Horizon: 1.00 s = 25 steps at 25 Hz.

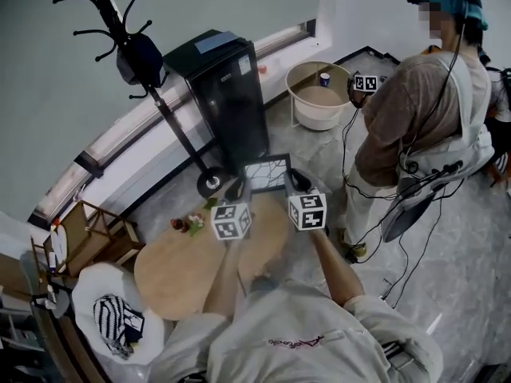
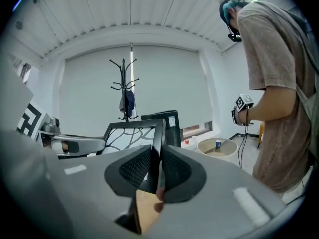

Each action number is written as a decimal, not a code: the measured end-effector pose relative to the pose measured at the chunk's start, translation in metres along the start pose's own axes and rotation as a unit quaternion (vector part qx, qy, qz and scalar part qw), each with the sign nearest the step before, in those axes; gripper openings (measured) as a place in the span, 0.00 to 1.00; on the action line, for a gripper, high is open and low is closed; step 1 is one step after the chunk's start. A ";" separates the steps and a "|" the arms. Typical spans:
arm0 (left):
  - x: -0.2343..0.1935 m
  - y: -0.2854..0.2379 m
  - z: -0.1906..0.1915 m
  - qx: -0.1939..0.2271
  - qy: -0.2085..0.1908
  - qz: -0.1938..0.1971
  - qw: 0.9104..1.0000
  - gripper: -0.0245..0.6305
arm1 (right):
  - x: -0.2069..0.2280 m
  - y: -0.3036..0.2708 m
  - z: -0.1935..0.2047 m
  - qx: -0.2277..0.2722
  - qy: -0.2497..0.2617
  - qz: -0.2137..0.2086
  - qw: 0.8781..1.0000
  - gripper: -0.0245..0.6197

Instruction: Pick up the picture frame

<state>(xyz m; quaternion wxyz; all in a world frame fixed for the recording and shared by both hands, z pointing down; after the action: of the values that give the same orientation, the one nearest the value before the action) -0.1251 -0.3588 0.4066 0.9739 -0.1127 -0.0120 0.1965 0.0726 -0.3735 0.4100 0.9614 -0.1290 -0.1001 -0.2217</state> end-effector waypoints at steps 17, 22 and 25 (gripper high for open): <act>0.037 0.045 -0.083 0.080 -0.044 -0.016 0.996 0.16 | -0.015 0.056 -0.078 0.077 0.033 -0.022 0.996 0.16; 0.042 0.051 -0.086 0.086 -0.047 -0.019 0.995 0.16 | -0.017 0.062 -0.082 0.082 0.038 -0.027 0.996 0.16; 0.043 0.054 -0.087 0.086 -0.046 -0.023 0.995 0.16 | -0.018 0.064 -0.083 0.082 0.040 -0.030 0.995 0.16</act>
<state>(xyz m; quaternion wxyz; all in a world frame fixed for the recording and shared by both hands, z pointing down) -0.1000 -0.3124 0.3090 0.9827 -0.0188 -0.0426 0.1792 0.0966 -0.3347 0.3138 0.9647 -0.0379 -0.0836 -0.2466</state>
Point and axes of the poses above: the fingertips, and each gripper's own axes: y backward along the fingers, x to its right, z out of its underside, the point moved 8 cm from there along y, backward along the fingers, and after that the axes turned 6 degrees about -y, right-handed, at the moved point
